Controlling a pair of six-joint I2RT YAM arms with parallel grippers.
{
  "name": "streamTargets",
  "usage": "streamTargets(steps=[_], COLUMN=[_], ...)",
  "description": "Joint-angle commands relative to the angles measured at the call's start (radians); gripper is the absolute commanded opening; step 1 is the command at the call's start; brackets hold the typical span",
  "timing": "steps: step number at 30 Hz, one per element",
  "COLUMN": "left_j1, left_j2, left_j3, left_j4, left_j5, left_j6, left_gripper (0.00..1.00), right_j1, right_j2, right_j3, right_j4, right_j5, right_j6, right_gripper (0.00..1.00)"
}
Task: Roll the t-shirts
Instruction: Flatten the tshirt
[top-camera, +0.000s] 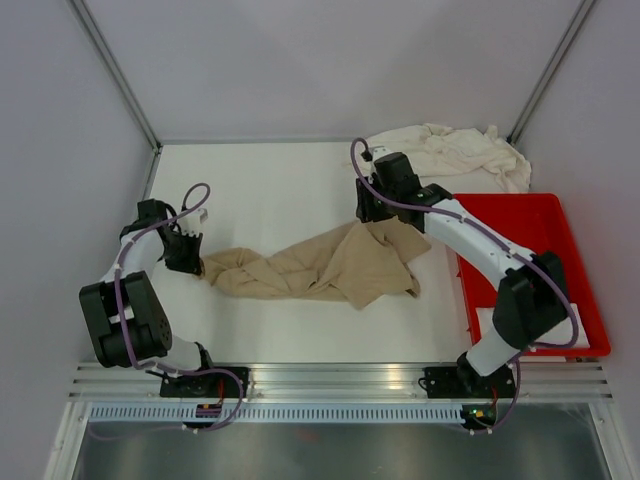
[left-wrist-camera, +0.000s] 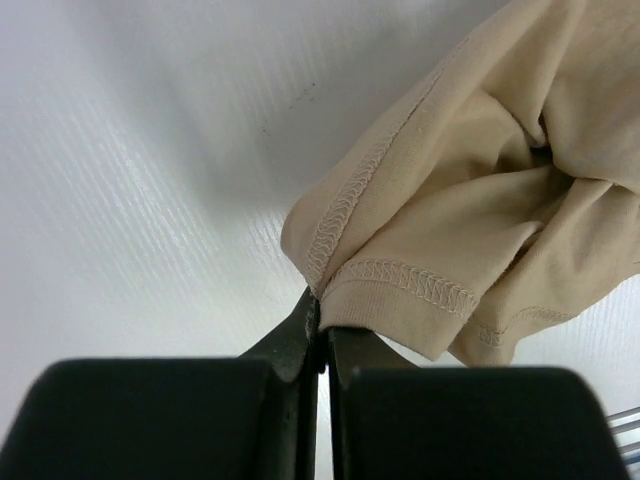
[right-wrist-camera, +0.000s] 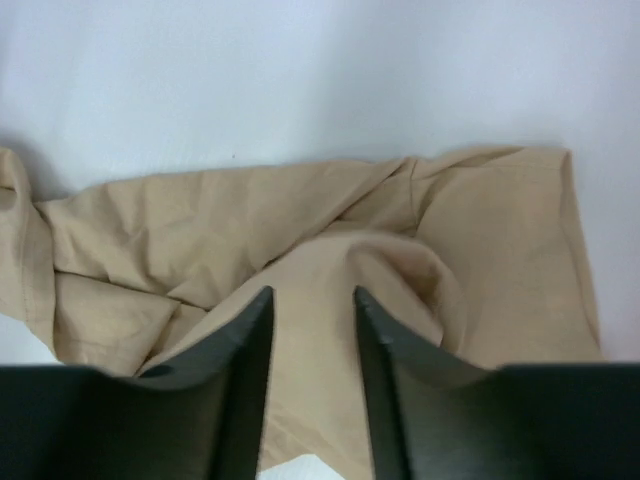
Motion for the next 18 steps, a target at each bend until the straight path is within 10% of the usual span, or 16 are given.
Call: streamTargets(steps=[1, 12, 18], left_j1=[0.011, 0.009, 0.009], left_j2=[-0.019, -0.02, -0.045], left_j3=[0.035, 0.047, 0.033], left_j4=[0.009, -0.008, -0.009], left_j5=[0.034, 0.064, 0.072], left_j6=[-0.017, -0.075, -0.098], left_gripper=[0.02, 0.02, 0.02], right_j1=[0.001, -0.057, -0.103], right_j2=[0.129, -0.102, 0.037], right_j3=[0.128, -0.138, -0.123], right_j4=[-0.061, -0.056, 0.006], right_j5=[-0.016, 0.092, -0.023], right_j6=[-0.033, 0.01, -0.028], right_gripper=[0.49, 0.64, 0.67])
